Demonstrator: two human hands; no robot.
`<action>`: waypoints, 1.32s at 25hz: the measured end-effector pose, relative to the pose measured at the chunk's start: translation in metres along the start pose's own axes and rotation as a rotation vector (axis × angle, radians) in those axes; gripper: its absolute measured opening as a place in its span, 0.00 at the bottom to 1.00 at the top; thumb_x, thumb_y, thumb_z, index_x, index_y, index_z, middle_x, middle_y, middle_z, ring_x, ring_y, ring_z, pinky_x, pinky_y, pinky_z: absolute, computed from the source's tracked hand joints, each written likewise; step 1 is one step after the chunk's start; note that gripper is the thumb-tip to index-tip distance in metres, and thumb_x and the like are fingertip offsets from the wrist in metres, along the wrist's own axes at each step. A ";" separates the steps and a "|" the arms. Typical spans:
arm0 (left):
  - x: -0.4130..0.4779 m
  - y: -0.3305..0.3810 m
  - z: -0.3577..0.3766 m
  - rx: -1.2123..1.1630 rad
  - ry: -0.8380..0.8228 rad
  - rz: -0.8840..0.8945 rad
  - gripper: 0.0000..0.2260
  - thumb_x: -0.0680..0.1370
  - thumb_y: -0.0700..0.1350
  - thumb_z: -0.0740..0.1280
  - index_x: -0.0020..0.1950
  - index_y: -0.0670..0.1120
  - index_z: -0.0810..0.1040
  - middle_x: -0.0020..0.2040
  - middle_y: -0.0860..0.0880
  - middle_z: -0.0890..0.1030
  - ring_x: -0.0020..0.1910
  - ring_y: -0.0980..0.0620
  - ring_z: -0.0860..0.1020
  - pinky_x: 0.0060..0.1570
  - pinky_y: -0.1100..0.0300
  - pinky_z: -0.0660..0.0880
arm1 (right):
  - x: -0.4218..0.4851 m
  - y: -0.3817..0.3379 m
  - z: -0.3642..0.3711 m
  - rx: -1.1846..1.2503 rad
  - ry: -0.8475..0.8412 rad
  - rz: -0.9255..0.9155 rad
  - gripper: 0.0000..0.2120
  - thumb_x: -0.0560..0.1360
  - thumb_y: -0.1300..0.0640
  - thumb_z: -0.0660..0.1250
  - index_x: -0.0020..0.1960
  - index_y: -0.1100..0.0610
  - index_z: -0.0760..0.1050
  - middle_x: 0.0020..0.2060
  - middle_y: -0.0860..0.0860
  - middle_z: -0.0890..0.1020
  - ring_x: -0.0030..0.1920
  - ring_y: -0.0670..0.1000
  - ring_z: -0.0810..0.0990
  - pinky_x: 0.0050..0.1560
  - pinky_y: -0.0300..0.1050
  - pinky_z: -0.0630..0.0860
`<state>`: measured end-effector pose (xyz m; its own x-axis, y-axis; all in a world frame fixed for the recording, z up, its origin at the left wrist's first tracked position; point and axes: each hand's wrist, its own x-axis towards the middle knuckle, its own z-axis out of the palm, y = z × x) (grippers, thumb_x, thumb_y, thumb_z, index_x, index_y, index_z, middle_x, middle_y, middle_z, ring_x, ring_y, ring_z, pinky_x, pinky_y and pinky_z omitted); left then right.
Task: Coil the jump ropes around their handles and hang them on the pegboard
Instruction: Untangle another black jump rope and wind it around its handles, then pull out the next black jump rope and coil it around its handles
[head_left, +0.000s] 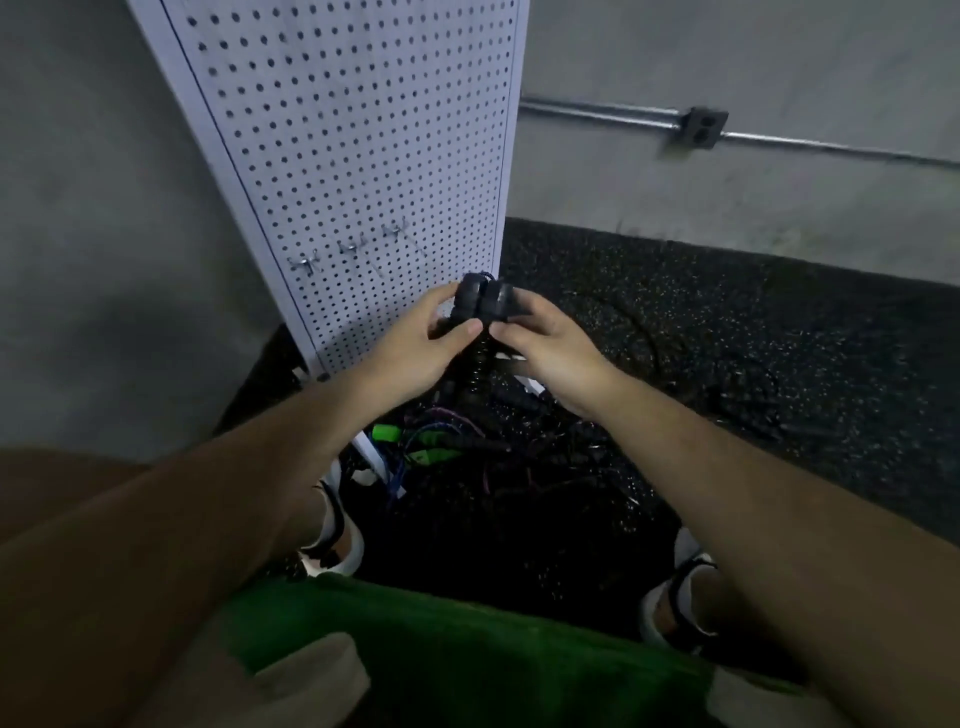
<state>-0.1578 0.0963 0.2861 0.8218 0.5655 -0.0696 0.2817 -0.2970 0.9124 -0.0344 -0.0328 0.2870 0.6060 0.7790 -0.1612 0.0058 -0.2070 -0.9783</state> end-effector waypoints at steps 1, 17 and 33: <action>0.001 -0.010 0.003 0.025 0.001 -0.039 0.21 0.82 0.50 0.68 0.75 0.55 0.69 0.51 0.54 0.81 0.43 0.66 0.79 0.39 0.73 0.72 | 0.003 0.017 0.004 -0.027 0.020 0.025 0.19 0.80 0.59 0.67 0.70 0.50 0.73 0.57 0.52 0.83 0.58 0.52 0.83 0.65 0.57 0.77; -0.023 -0.254 0.068 0.217 -0.124 -0.639 0.25 0.76 0.44 0.74 0.70 0.49 0.68 0.64 0.41 0.76 0.56 0.44 0.77 0.54 0.51 0.75 | 0.015 0.267 0.115 -0.193 -0.095 0.547 0.21 0.79 0.57 0.67 0.72 0.52 0.71 0.55 0.52 0.81 0.56 0.56 0.81 0.60 0.54 0.79; 0.025 -0.234 0.159 0.548 -0.121 -0.180 0.15 0.80 0.47 0.67 0.65 0.45 0.78 0.60 0.43 0.78 0.61 0.40 0.75 0.60 0.47 0.73 | 0.019 0.273 0.032 -0.493 0.052 0.302 0.19 0.82 0.55 0.60 0.72 0.55 0.72 0.61 0.54 0.82 0.61 0.54 0.79 0.60 0.45 0.75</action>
<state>-0.1246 0.0570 0.0064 0.7787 0.5618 -0.2794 0.6108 -0.5767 0.5425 -0.0472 -0.0556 0.0130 0.6765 0.6151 -0.4049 0.1892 -0.6766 -0.7116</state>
